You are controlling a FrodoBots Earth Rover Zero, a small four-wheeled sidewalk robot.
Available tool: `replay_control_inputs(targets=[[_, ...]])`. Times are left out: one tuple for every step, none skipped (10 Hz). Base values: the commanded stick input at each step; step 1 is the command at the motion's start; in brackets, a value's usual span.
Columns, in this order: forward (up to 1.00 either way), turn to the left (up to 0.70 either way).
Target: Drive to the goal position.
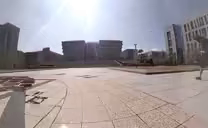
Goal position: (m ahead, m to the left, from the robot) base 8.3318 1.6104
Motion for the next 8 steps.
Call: replay_control_inputs(targets=[[0.70, 0.02], [0.70, 0.02], [0.70, 0.02], [0.70, 0.02], [0.70, 0.02], [0.70, 0.02], [0.70, 0.02], [0.70, 0.02]])
